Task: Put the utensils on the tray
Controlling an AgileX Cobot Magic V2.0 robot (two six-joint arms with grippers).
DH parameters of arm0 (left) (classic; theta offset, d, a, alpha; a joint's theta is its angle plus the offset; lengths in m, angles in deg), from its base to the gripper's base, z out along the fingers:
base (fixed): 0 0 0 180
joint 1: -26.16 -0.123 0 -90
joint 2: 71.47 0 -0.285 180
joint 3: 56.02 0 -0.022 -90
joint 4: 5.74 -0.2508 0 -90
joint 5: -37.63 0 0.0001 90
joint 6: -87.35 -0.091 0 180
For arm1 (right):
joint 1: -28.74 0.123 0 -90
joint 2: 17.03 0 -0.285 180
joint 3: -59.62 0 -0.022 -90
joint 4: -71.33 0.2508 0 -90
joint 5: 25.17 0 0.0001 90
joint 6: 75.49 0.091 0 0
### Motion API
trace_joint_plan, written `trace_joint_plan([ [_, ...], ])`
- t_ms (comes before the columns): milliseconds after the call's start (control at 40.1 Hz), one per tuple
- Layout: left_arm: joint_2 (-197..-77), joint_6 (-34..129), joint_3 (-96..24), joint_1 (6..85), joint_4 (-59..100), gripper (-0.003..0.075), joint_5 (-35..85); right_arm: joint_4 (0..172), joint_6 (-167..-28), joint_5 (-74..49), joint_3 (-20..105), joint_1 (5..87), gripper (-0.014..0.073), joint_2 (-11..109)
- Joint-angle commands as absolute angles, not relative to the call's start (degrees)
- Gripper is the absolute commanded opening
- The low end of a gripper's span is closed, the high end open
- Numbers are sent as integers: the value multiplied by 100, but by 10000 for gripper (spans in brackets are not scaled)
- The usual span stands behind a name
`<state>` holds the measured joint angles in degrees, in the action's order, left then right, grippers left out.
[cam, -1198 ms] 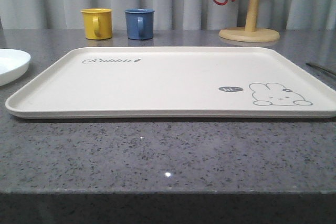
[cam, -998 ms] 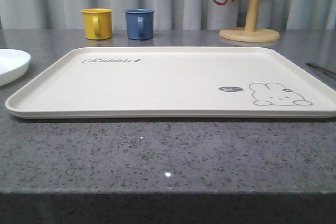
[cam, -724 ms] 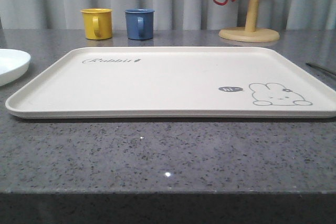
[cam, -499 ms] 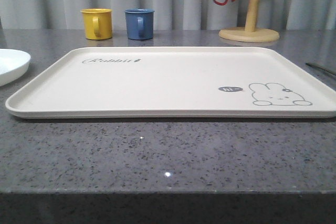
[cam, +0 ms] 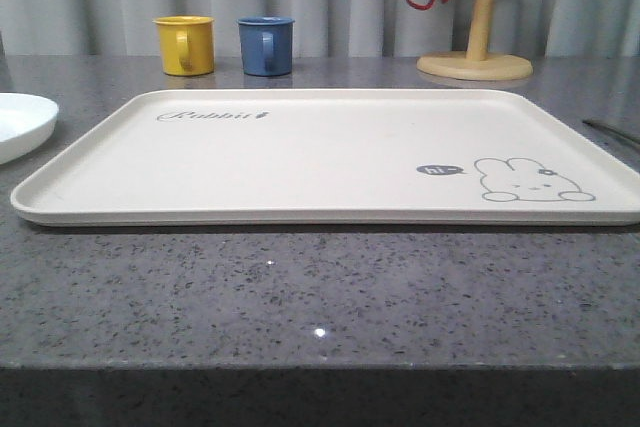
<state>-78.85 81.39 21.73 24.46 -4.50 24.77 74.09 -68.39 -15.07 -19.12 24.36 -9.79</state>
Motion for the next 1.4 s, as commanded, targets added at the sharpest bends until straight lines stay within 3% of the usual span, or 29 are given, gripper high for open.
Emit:
trace_joint_plan([
  [0,-7761,8180,2155,2452,-391,-18,2974,7397,-6880,-1948,-1912,2412,-70,-1082],
  [175,-7761,8180,2155,2452,-149,-18,3207,7430,-6870,-2030,-1912,2412,-70,-1082],
  [449,-7761,8180,1898,2452,66,-18,5040,7437,-6870,-2449,-1289,2412,-69,-1082],
  [599,-7993,8180,747,2452,-1270,-18,4425,7416,-6870,-1239,45,2412,-67,-876],
  [724,-8744,8180,-263,2452,-1381,-18,3343,7229,-6875,-285,1218,2412,-67,-108],
  [923,-9910,8180,-993,2452,-1371,-18,2623,6957,-6875,-271,2135,2412,-67,1146],
  [1148,-9977,8180,-993,2452,-1152,-14,2598,6957,-6875,-205,2237,2412,-61,1305],
  [1198,-9977,8180,-993,2452,-1152,15,2546,6957,-6875,-205,2237,2412,-28,1305],
  [1248,-9977,8180,-993,2452,-1152,97,2532,6957,-6875,-205,2237,2412,46,1305],
  [1372,-9977,8180,-981,2452,-1037,440,2556,6957,-6875,-205,2237,2412,293,1305],
])
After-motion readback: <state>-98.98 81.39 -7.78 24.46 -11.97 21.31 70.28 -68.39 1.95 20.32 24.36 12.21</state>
